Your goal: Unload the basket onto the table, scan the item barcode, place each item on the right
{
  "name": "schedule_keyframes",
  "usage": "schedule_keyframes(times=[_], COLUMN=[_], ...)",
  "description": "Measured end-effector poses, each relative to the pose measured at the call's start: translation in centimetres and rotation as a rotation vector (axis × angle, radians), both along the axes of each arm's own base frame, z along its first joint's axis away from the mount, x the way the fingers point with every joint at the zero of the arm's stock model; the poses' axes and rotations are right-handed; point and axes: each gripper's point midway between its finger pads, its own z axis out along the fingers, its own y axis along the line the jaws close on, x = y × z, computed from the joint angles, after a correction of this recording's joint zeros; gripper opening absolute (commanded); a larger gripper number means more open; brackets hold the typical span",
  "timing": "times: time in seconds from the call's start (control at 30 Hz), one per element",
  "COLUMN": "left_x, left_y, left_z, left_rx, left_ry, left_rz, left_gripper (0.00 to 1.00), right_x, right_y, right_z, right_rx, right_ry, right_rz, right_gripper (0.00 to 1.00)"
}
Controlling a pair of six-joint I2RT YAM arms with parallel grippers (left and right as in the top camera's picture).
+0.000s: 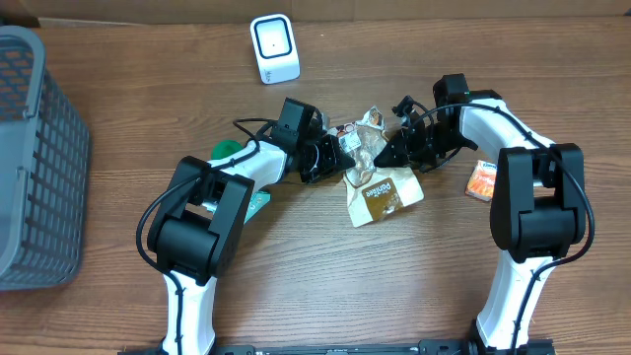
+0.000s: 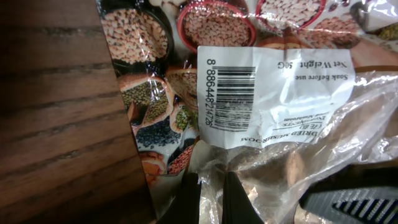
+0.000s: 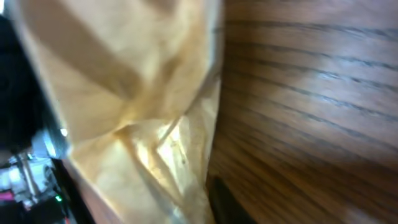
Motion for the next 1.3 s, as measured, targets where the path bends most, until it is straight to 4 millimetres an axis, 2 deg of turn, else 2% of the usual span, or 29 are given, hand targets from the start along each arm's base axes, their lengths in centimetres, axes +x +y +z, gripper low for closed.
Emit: schedule_keyframes(times=[0.17,0.3,0.43,0.5,0.53,0.6,0.7,0.83,0.9,0.97,1.03,1.17,1.3], left_x=[0.2,0.3,0.3,0.4,0.5,1.3,2.3,1.8,1.3,0.9,0.9,1.0,0.9], left_y=[0.1,0.9,3.2,4.7,5.3,6.4,8.2,11.1,13.1,15.2,17.5,21.9,25.4], left_z=[0.0,0.3,0.5,1.8,2.9,6.4,13.8,22.9,25.4,26.3,26.4,24.8,23.8], left_rx=[-0.011,-0.034,-0.02,-0.01,-0.009,-0.013,-0.02,-0.003,0.033,0.091,0.158,0.295,0.394], left_ry=[-0.002,0.01,0.057,0.061,0.046,-0.016,-0.164,-0.347,-0.406,-0.429,-0.43,-0.381,-0.345], left_rz=[0.0,-0.013,0.006,0.02,0.023,0.034,0.057,0.103,0.148,0.204,0.266,0.376,0.455], left_gripper=[0.04,0.04,0.04,0.04,0.04,0.04,0.04,0.04,0.05,0.06,0.11,0.24,0.5], right_x=[0.1,0.5,0.6,0.5,0.4,0.3,0.1,-0.2,-0.4,-0.6,-1.1,-1.7,-1.9], right_y=[0.3,0.6,1.0,1.2,1.2,1.3,1.4,1.7,2.0,2.4,2.7,3.1,3.5], right_z=[0.2,0.6,1.1,1.3,1.3,1.4,1.6,2.0,2.5,3.1,3.9,6.9,11.4], right_rx=[0.02,0.048,0.087,0.103,0.107,0.112,0.122,0.156,0.187,0.221,0.258,0.313,0.372], right_ry=[-0.003,-0.014,-0.009,-0.003,0.003,0.009,0.021,0.035,0.047,0.057,0.071,0.038,-0.069], right_rz=[-0.004,-0.012,-0.017,-0.017,-0.018,-0.019,-0.02,-0.02,-0.02,-0.016,-0.008,0.011,0.036], right_gripper=[0.04,0.04,0.04,0.04,0.04,0.04,0.04,0.04,0.04,0.04,0.04,0.04,0.04])
